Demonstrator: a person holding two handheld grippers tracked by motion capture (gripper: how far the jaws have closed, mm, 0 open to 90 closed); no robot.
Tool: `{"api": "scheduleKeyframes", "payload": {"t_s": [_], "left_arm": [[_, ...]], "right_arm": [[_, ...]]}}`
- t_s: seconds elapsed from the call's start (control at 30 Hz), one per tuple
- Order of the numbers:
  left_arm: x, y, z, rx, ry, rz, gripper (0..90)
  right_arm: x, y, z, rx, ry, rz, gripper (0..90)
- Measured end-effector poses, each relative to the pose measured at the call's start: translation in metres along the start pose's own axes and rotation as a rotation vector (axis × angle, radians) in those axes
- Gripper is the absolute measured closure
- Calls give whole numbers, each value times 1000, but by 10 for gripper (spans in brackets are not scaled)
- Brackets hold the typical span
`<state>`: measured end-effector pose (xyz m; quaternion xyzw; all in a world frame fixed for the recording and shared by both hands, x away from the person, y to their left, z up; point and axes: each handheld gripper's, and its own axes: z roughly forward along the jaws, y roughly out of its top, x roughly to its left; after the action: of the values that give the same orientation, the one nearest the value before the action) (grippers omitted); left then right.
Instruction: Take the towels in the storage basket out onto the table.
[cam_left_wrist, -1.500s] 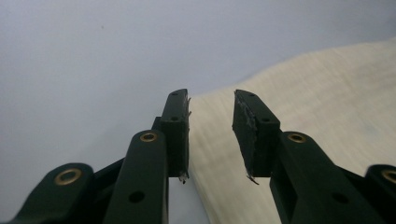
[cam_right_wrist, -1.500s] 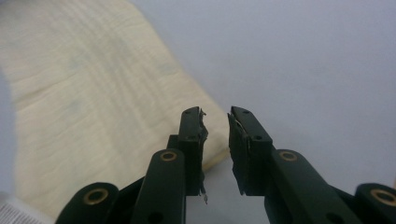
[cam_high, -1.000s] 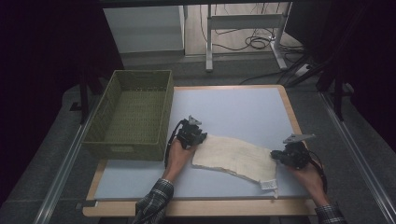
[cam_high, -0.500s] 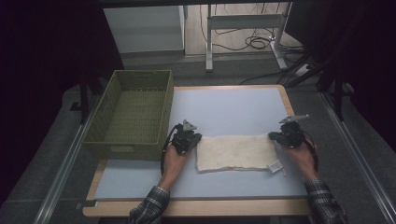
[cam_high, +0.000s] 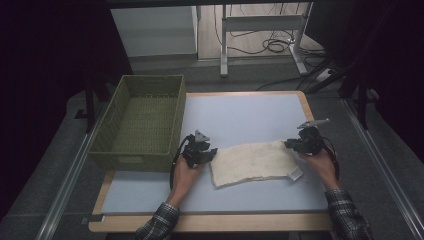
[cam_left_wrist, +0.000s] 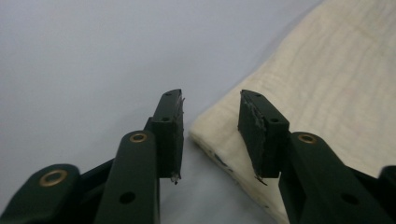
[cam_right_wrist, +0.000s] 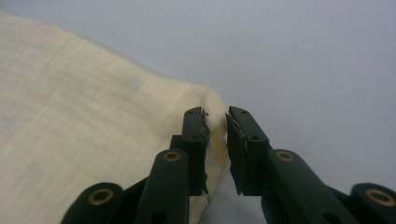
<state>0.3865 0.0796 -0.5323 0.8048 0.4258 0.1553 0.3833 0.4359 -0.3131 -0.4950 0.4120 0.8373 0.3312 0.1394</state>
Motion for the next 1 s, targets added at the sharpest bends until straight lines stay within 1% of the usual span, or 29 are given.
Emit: {"api": "scheduleKeyframes", "payload": {"t_s": [0.07, 0.1, 0.13, 0.17, 0.2, 0.23, 0.27, 0.3, 0.37, 0.47, 0.57, 0.63, 0.7, 0.8, 0.83, 0.9, 0.97, 1.0], "left_arm": [[2, -2, 5, 19, 23, 11, 570], [3, -4, 8, 11, 23, 13, 553], [4, -5, 8, 2, 19, 4, 528], [6, -5, 9, 0, 6, -17, 509], [7, -5, 9, 0, 0, -20, 507], [6, -5, 9, 5, 3, -6, 501], [6, -5, 9, 7, 5, -1, 484], [6, -5, 9, 10, 4, -1, 468], [7, -5, 10, 12, -12, -5, 435], [6, -5, 10, 10, -12, 2, 417], [6, -5, 10, 7, -10, 4, 417], [6, -6, 10, 7, -8, 7, 417], [6, -6, 10, 6, -6, 9, 418], [6, -6, 10, 5, -5, 8, 418], [6, -6, 10, 5, -4, 9, 417], [5, -6, 10, 4, -2, 10, 418], [6, -6, 10, 4, -4, 8, 418], [6, -6, 10, 4, -4, 8, 419]], "right_arm": [[5, -4, -5, 1, 6, -11, 727], [8, -5, -8, 0, 8, -18, 711], [11, -7, -11, -2, 16, -20, 692], [13, -9, -12, -3, 20, -22, 677], [16, -10, -14, -2, 31, -23, 663], [19, -12, -16, 2, 35, -25, 653], [23, -14, -18, 0, 38, -34, 637], [26, -15, -20, -2, 43, -37, 627], [31, -17, -23, -10, 59, -41, 592], [43, -22, -26, -16, 72, -49, 539], [51, -24, -26, -19, 87, -53, 495], [58, -25, -25, -13, 81, -67, 472], [66, -25, -22, -12, 91, -81, 454], [81, -24, -18, -18, 95, -118, 439], [85, -24, -18, -17, 102, -121, 439], [96, -22, -14, -15, 134, -144, 439], [103, -21, -11, -13, 145, -165, 439], [109, -20, -9, -7, 156, -173, 438]]}}
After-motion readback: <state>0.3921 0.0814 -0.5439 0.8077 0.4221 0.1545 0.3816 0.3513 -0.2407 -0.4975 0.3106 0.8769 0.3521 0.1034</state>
